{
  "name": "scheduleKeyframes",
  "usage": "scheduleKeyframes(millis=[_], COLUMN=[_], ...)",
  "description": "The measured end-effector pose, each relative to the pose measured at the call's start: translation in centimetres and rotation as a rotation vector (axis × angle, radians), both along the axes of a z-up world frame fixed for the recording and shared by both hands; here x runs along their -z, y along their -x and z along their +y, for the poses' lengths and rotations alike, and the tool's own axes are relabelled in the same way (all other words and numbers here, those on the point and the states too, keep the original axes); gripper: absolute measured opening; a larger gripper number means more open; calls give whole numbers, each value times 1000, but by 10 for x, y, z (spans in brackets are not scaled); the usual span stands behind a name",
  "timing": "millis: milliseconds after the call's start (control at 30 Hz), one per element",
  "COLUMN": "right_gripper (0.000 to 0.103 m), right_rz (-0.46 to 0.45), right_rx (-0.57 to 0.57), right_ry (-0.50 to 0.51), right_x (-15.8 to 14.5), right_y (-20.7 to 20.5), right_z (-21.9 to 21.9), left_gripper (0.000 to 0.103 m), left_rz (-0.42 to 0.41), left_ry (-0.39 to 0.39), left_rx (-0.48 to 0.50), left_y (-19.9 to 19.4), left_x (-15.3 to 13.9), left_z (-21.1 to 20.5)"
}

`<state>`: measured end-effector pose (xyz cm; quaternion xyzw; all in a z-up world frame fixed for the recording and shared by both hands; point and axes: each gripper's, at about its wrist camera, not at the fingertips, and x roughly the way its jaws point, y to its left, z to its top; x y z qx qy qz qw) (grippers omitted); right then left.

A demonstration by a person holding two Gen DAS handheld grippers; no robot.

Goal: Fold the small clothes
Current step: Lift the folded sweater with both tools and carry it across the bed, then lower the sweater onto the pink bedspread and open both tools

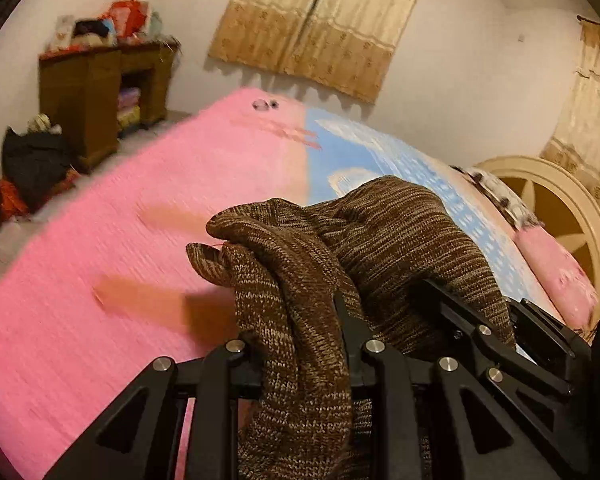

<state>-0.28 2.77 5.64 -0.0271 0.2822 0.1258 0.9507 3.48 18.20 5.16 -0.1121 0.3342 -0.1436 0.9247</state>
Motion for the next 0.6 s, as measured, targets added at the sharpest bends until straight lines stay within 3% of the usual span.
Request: scheduleKeyframes(millis=[200, 267, 333, 433, 533, 600], right_gripper=[32, 32, 33, 33, 34, 37], right_rz=[-114, -164, -155, -39, 193, 243], right_rx=[-94, -106, -105, -90, -63, -51], right_ry=[-50, -68, -87, -98, -79, -95], right_x=[-27, -27, -13, 34, 97, 121], right_y=[-49, -69, -98, -150, -195, -198], right_z=[42, 55, 63, 68, 67, 61], left_gripper=[24, 24, 24, 24, 25, 29], left_rz=[-97, -112, -90, 16, 207, 174], left_ry=[-86, -116, -142, -135, -87, -45], left_rx=[-91, -109, -140, -167, -181, -179], left_y=[-46, -64, -90, -129, -154, -148], left_x=[-41, -40, -22, 31, 93, 103], left_z=[39, 47, 56, 68, 80, 84])
